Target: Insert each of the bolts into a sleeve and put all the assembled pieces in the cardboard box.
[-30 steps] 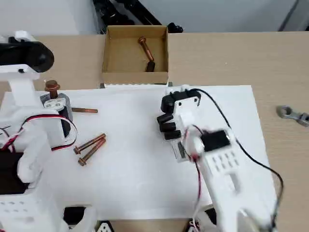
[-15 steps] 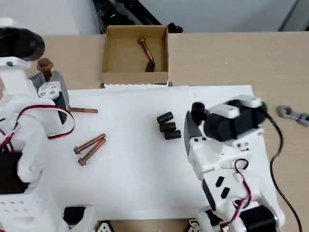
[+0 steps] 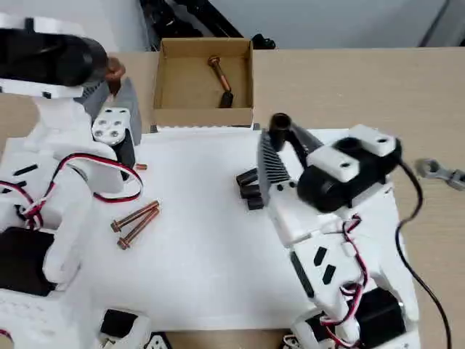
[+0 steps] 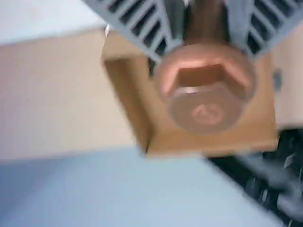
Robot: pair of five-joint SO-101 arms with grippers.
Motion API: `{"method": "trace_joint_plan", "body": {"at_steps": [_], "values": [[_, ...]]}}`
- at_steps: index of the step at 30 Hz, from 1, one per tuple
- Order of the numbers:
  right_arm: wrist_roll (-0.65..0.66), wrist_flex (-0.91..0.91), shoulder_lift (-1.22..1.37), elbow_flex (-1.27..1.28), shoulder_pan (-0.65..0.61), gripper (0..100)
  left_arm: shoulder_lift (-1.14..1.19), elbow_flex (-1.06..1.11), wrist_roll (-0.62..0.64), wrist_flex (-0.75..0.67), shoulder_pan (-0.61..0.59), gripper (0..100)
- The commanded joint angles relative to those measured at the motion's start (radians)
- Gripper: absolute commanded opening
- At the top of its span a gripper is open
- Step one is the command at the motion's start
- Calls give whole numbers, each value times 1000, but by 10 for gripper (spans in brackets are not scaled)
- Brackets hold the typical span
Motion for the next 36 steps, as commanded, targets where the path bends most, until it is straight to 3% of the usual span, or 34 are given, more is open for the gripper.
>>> {"method": "trace_joint_plan", "body": {"at_steps": [1, 4, 11, 17, 20, 36], "values": [[25, -33, 39, -20, -68, 4, -18, -12, 3, -75, 11, 5], [17, -1, 74, -14, -81, 4, -18, -13, 3, -92, 17, 5], [14, -4, 47, 98, -84, 4, -11, -39, 3, -95, 195, 5], [18, -102, -143, 341, -87, 4, -9, -36, 3, -97, 218, 5], [20, -108, -236, 422, -101, 4, -9, -36, 69, -95, 239, 5], [18, -199, -280, 434, -177, 4, 40, -39, 100, -158, 374, 5]]}}
